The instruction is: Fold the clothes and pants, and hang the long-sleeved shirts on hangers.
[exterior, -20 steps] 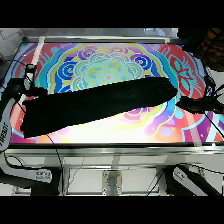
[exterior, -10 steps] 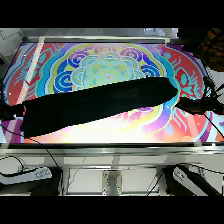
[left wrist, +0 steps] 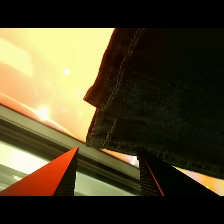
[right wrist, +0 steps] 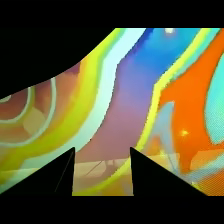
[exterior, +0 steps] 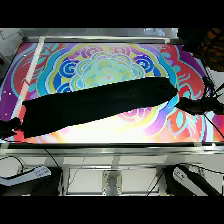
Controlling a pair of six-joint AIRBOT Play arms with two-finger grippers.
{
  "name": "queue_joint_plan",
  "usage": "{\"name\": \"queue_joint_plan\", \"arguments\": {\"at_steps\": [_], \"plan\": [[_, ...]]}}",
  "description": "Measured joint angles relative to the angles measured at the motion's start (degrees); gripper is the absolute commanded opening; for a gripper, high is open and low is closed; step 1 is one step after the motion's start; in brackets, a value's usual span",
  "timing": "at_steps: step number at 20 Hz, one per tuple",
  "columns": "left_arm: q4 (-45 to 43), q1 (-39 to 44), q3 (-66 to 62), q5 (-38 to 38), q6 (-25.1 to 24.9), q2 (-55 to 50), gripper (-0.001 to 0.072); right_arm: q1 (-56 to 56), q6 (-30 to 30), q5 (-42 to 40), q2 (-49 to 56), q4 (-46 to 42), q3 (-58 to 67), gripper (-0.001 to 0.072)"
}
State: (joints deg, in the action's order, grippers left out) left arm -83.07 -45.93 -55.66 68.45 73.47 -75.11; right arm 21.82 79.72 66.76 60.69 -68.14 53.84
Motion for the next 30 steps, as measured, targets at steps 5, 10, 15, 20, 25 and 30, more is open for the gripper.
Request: {"name": "queue_joint_plan", "arguments": {"at_steps": [5,10,15,20,25,30], "plan": [[0.50,-0.42,0.37,-5.05,-0.52,-0.63,0.0435,0.00,0.00,0.96,0.00,0.04,0.00,0.0367],[1.29,-0.46,0.42,-7.06,-1.81,-4.11,0.0380,0.00,0.00,1.25,0.00,0.79,0.00,0.0367],[4.72,-0.46,0.42,-8.66,-4.81,-5.60,0.0029,0.00,0.02,1.33,0.00,2.01,0.00,0.0367],[5.86,-0.46,0.17,-7.13,-5.90,-3.45,0.0028,0.00,0.04,1.38,0.00,2.43,0.00,0.0367],[4.39,-0.46,-4.76,-0.37,-2.62,0.35,0.0027,0.00,0.04,1.29,0.00,2.27,0.00,0.0367],[1.01,-0.46,-8.94,11.41,0.33,1.20,0.0027,0.00,-1.42,0.15,0.00,0.92,0.00,0.0366]]}}
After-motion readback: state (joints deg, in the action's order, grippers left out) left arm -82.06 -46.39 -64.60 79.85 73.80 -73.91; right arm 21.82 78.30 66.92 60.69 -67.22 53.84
